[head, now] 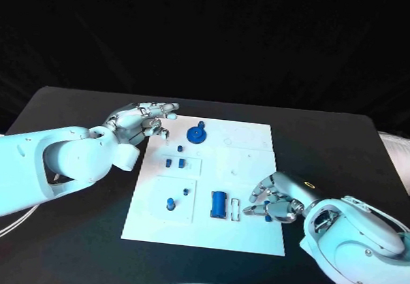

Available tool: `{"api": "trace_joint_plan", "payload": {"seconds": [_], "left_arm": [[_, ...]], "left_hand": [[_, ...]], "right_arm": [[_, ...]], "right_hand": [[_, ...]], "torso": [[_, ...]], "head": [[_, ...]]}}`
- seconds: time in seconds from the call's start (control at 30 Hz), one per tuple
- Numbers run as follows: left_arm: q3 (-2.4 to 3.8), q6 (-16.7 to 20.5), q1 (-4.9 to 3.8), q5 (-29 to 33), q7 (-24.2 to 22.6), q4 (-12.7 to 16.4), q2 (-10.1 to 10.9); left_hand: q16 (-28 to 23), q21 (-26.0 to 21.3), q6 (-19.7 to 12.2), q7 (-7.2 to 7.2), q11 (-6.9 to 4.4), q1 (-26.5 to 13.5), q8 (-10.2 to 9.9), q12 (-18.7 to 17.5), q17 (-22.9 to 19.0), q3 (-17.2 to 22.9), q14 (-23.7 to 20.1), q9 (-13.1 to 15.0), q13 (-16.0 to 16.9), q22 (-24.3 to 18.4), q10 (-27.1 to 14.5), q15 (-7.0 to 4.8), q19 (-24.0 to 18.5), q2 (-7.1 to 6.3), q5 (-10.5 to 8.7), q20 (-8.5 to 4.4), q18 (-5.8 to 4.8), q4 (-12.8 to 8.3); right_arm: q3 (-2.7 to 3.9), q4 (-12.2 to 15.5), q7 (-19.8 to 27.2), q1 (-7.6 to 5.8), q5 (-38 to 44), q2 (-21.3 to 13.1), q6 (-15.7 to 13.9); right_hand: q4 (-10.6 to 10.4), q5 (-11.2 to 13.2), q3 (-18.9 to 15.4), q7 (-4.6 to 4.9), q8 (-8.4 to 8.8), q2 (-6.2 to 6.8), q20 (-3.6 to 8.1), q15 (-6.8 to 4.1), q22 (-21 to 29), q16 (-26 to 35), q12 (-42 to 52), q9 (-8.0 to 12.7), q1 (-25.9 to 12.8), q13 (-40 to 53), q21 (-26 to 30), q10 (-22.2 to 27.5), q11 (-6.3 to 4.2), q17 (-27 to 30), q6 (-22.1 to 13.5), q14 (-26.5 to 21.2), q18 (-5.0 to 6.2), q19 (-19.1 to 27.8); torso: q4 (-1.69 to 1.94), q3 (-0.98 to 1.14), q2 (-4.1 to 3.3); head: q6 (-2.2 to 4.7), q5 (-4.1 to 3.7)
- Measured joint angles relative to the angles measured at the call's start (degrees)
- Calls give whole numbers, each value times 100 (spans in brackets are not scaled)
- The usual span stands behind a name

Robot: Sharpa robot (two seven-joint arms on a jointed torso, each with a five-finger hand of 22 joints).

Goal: Assemble the parts on the task board

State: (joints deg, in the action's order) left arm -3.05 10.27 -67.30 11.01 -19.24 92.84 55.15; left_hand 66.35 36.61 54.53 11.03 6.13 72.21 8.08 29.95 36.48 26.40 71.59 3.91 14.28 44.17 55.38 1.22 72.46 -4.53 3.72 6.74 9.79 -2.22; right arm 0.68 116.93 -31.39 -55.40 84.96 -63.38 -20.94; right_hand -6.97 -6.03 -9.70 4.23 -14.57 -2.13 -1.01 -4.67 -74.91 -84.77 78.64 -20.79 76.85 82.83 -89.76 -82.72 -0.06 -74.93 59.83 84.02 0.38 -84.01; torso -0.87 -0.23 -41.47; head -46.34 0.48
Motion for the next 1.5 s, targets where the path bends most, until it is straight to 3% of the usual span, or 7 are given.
{"api": "trace_joint_plan", "payload": {"seconds": [0.2, 0.4, 0.63, 0.93, 1.4, 1.5], "left_arm": [[-3, -2, 0, -4, 5, -1, -5], [-3, -4, 0, -6, 10, -1, -12], [-3, -8, 0, -8, 14, -1, -23], [-4, -15, 0, -12, 16, -3, -22], [-6, -24, 0, -49, 22, -3, -10], [-6, -25, 0, -54, 24, -3, -6]], "left_hand": [[0, 0, 0, 0, 0, 0, 0, 0, 0, 0, 0, 0, 0, 0, 0, 0, 0, 0, 0, 0, 0, 0], [0, 0, 0, 0, 0, 0, 0, 0, 1, 0, 0, 0, 0, 0, 0, 0, 0, 0, 0, 0, 0, 0], [0, 0, 0, 0, 0, 0, 0, 0, 1, 0, 0, 0, 0, 0, 0, 0, 0, 0, 0, 0, 0, 0], [0, 0, 0, 0, 0, 0, 0, 0, 1, 0, 0, 0, 0, 0, 1, 0, 0, 0, 0, 0, 0, 0], [0, 0, 0, 0, 0, 0, 0, 0, 1, 0, 0, 0, 0, 0, 1, 0, 0, 0, 0, 0, 0, 0], [0, 0, 0, 0, 1, 0, 0, 0, 1, 0, 0, 0, 0, 0, 1, 0, 0, 0, 0, 0, 0, 0]], "right_arm": [[8, 18, 125, -208, -226, -445, 22], [-29, -57, 106, -253, -75, -624, 246], [-59, -165, 16, -165, 206, -580, 443], [-75, -296, -112, 76, 465, -320, 570], [-54, -355, -167, 127, 744, -121, 589], [-48, -363, -180, 128, 866, -72, 650]], "right_hand": [[-48, -378, 47, 48, 197, -92, -66, 38, 0, 0, -83, 148, -101, 85, 0, -19, 20, 0, 19, -1, 0, 1], [-96, -496, 61, 49, 254, -121, -66, 38, 1, 0, -133, 200, -84, 137, 0, -28, 28, 1, 76, 0, 0, 1], [-129, -529, 94, 47, 314, -200, -66, 39, 1, 33, -182, 250, -42, 299, 0, -42, 43, 1, 119, 0, 0, 1], [-129, -528, 94, 46, 336, -227, -66, 39, -4, 33, -182, 271, -68, 299, 0, -43, 44, 2, 160, 0, 1, 1], [-158, -519, 94, 24, 378, -225, -66, 39, -3, 33, -193, 287, -69, 300, 0, -31, 57, 2, 203, 0, 0, 1], [-70, -352, 157, 31, 444, -149, -66, 40, -2, 33, -217, 329, 9, 299, 0, -29, 70, 2, 244, 1, 0, 1]], "torso": [[0, -4, 0], [-3, -4, -1], [-4, 3, -2], [9, 2, -3], [10, -2, -5], [10, -2, -5]], "head": [[23, -58], [48, -114], [65, -146], [62, -142], [49, -100], [49, -95]]}}
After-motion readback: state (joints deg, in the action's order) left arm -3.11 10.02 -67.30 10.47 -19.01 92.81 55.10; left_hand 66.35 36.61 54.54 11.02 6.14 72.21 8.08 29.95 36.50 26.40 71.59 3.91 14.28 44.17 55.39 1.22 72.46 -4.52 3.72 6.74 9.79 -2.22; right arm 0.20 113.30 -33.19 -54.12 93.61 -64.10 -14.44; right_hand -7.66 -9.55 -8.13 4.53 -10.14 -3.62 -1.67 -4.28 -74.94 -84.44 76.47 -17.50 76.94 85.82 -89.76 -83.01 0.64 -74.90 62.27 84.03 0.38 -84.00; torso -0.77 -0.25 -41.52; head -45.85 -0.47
